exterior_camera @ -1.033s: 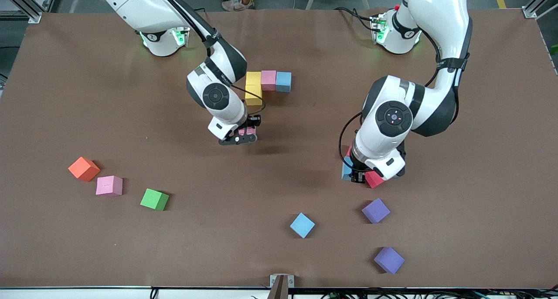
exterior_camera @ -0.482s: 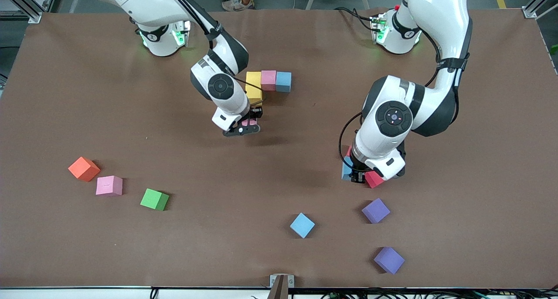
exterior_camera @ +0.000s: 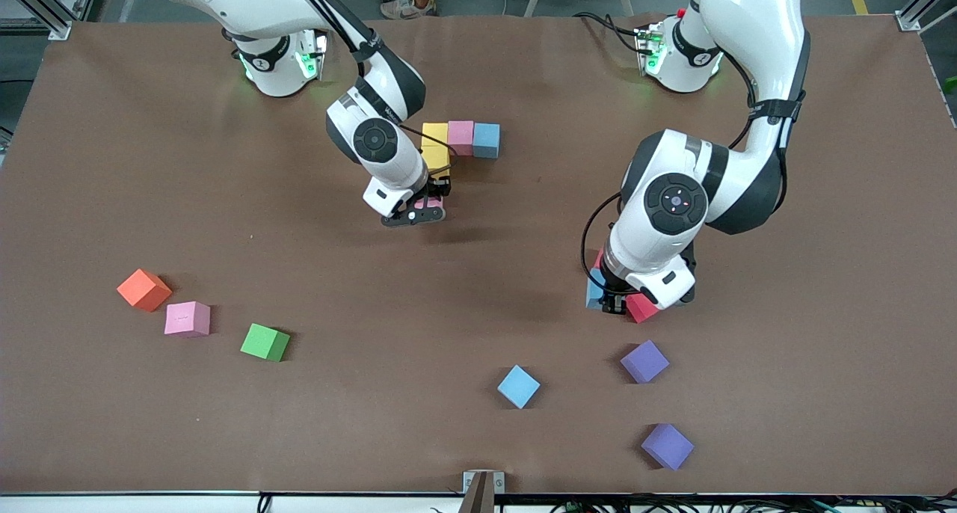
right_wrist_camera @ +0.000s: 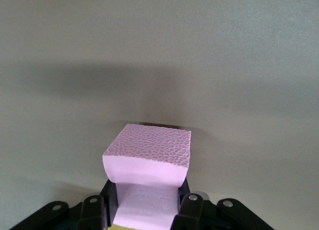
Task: Arrange 11 blocks into digit 3
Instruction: 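Lower the pink block below the second yellow block with the right gripper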
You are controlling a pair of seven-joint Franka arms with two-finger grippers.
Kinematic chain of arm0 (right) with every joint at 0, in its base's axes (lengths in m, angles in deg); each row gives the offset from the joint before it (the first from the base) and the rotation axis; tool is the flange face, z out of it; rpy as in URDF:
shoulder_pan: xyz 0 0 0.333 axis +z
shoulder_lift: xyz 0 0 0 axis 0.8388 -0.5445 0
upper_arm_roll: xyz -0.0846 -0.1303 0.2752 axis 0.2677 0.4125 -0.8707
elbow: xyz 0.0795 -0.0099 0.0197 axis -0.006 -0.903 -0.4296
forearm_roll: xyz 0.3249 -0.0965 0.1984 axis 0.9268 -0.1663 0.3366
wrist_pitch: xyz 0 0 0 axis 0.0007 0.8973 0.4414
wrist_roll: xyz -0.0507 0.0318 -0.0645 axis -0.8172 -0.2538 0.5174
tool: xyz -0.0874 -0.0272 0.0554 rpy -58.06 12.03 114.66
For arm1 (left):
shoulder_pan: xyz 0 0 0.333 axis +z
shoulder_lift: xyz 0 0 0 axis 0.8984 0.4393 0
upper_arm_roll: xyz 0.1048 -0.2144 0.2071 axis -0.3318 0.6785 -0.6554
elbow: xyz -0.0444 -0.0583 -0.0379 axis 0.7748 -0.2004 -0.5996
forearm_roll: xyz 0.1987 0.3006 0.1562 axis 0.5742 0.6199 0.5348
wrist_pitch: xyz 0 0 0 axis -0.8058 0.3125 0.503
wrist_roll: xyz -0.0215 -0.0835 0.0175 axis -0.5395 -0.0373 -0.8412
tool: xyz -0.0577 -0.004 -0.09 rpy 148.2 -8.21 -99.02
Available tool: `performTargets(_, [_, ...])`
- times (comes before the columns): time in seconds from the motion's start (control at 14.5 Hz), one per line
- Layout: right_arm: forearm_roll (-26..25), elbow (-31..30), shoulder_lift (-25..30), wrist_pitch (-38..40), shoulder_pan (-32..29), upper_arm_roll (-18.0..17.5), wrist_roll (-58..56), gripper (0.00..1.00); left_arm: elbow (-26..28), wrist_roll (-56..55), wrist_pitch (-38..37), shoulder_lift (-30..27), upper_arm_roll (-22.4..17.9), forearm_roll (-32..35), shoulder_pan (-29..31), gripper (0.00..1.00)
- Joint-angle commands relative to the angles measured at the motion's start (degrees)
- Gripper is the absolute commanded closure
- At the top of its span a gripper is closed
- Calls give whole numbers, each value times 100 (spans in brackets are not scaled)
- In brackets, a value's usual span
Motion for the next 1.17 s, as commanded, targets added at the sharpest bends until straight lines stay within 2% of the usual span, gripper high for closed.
performTargets(0.0, [178, -307, 190, -196, -41, -22, -179, 57, 21, 131, -54, -54, -14, -147, -5, 83])
performTargets(0.55, [442, -369, 164, -310, -6, -109, -304, 58, 30, 131, -54, -54, -22, -147, -5, 83])
performTargets(1.1, [442, -466, 137, -311, -32, -109, -418, 57, 21, 131, -54, -54, -22, -147, -5, 83])
